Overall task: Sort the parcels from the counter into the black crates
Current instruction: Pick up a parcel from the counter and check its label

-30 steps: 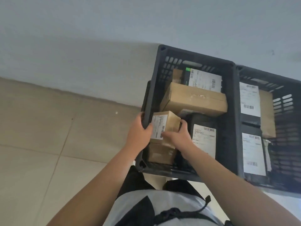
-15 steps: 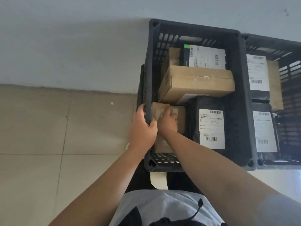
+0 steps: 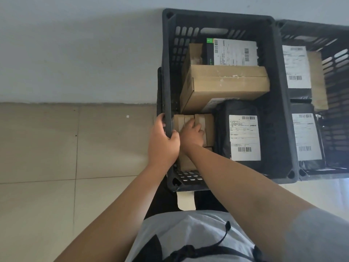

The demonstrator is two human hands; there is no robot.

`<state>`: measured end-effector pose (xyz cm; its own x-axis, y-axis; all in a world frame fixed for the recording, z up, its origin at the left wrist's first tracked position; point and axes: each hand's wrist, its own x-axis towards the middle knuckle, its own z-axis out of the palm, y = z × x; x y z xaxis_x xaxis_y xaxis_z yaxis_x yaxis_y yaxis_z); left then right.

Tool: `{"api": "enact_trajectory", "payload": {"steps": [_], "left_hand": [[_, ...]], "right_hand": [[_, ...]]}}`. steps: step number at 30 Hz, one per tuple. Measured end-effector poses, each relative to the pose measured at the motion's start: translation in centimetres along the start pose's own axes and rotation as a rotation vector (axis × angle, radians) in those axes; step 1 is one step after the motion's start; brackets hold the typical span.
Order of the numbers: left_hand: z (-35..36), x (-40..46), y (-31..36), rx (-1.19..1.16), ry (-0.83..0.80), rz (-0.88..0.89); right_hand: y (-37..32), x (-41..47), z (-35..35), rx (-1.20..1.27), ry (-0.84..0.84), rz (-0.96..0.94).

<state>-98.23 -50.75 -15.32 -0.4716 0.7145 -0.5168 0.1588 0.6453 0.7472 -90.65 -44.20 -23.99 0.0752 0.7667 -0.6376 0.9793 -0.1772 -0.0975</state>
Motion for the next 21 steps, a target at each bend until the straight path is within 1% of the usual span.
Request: {"api": "enact_trajectory", "payload": {"steps": [6,10,14,18,21], "left_hand": [[-0.2,0.0,-0.1,-0.022,0.004,-0.005],[-0.3,0.1,-0.2,-0.073,0.004,-0.017],[-0.6,-0.3,0.2,-0.078,-0.007,-0.036],[-1.0,-1.3,0.9,-0.087,-0.019,-0.013],[-1.1,-2.9,1.7,-0.045,0.044,0.030]], "right_hand": [[0.8,0.0,-0.3,0.002,-0.005,-0.027],[1.6,-0.6,-1.4,0.069,-0.036,-0.024],[3.2,-2.4,-3.8,0.193,-0.031,-0.043],[5.9,-4.8,-6.3,0.326,0.013,-0.121],[9.0,-7.1,-8.1,0.437,0.021,-0.215]]}}
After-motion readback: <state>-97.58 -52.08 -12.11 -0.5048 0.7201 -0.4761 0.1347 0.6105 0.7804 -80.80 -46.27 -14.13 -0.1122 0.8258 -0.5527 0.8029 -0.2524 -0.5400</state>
